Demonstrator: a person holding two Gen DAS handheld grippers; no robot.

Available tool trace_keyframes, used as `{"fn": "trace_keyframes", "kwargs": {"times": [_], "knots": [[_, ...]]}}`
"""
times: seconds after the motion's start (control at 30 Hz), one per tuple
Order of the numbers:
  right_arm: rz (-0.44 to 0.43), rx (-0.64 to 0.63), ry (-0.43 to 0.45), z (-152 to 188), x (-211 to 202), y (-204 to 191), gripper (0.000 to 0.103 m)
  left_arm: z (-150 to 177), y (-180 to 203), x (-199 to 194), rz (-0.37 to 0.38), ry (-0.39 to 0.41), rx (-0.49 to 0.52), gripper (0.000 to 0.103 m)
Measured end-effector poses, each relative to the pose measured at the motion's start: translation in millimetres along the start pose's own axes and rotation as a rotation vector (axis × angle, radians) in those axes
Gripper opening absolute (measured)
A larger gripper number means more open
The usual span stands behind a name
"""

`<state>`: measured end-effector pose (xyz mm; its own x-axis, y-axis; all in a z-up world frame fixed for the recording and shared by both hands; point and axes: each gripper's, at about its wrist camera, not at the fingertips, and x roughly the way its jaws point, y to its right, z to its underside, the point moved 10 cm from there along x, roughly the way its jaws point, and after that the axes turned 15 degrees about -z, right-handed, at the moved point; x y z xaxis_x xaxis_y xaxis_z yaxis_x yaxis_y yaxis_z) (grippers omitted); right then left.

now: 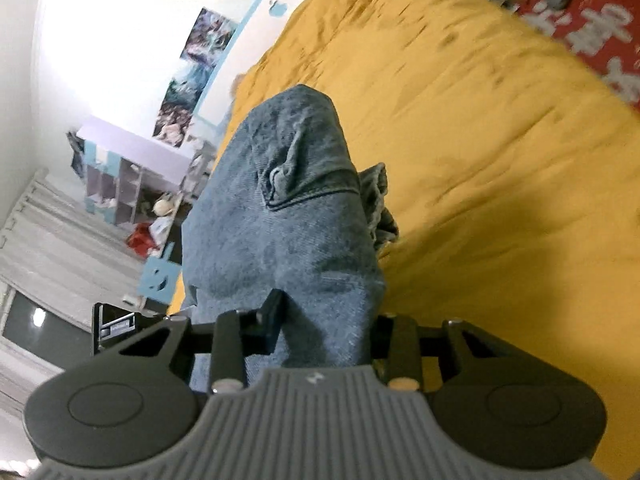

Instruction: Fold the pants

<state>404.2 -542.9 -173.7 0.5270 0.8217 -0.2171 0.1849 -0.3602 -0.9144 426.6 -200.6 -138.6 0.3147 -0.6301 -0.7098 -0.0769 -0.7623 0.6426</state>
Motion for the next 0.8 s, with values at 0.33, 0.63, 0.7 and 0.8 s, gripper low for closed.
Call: {"fn": "trace_keyframes", "kwargs": {"times": [0.33, 0.63, 0.7, 0.8], "knots": [[-0.146, 0.054, -0.082, 79.0, 140.1, -82.8, 0.032, -12.7, -94.2, -127.6, -0.149, 0.022, 0.029, 0.036], [-0.053, 0.127, -0.148, 131.1, 220.0, -54.1, 0.031, -6.8, -206.3, -87.5, -0.109, -0.024, -0.087, 0.037], [-0.022, 0.14, -0.16, 139.6, 229.4, -40.1, 0.031, -1.8, -224.6, -73.0, -0.11, -0.028, -0.119, 0.037], [-0.021, 0.181, -0.145, 143.7, 237.1, -19.7, 0.03, -1.6, -240.6, -59.3, -0.117, -0.013, -0.103, 0.041]]}}
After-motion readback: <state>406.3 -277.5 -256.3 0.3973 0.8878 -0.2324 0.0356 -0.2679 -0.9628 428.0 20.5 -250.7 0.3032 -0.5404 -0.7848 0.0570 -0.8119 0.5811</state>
